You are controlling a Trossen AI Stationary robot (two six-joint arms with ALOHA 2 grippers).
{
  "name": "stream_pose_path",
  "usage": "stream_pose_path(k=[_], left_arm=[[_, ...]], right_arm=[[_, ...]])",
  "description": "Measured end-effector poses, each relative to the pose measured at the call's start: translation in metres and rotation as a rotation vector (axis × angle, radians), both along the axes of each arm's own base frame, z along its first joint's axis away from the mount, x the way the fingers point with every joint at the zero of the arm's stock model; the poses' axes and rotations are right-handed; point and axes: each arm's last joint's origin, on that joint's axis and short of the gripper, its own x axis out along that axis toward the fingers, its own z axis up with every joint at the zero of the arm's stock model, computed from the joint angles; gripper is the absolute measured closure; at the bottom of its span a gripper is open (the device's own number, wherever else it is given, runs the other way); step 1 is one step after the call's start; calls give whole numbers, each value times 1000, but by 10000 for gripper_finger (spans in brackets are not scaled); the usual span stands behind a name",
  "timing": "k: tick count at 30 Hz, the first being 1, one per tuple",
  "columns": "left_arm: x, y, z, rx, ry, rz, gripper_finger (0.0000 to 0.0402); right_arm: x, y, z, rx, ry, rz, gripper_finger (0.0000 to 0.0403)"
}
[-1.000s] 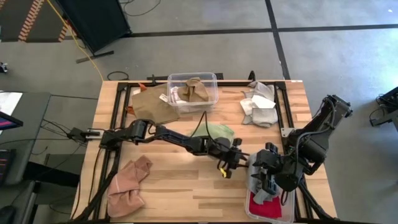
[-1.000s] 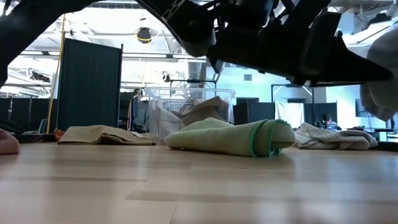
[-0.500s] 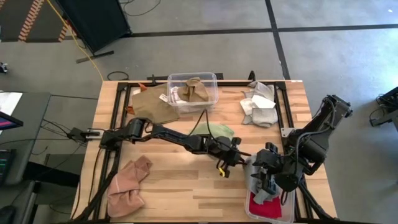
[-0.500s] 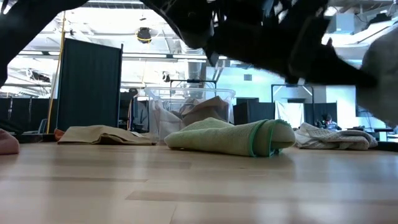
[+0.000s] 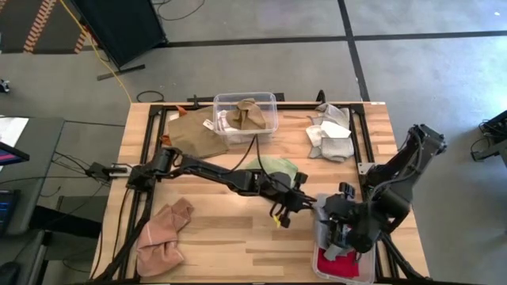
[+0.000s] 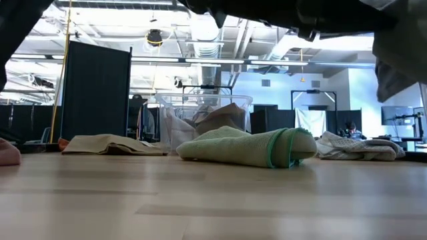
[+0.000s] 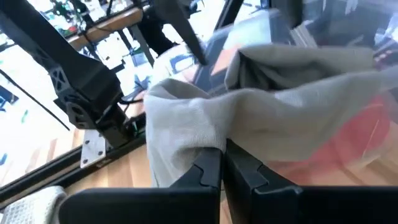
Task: Sort towels by color in basket
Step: Put the gray towel into the bottom transparent bin
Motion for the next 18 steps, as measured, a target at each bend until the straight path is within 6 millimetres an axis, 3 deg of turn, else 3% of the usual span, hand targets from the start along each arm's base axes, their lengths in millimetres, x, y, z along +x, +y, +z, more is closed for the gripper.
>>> stream_pose_path(k=[8, 18], left_arm=[[-1, -11, 4, 40, 24, -13, 401], [-3, -28, 19, 126, 19, -21, 401]], right_arm=[[16, 1, -24, -135, 119, -38, 168], [22, 2, -33, -166, 154, -61, 174]])
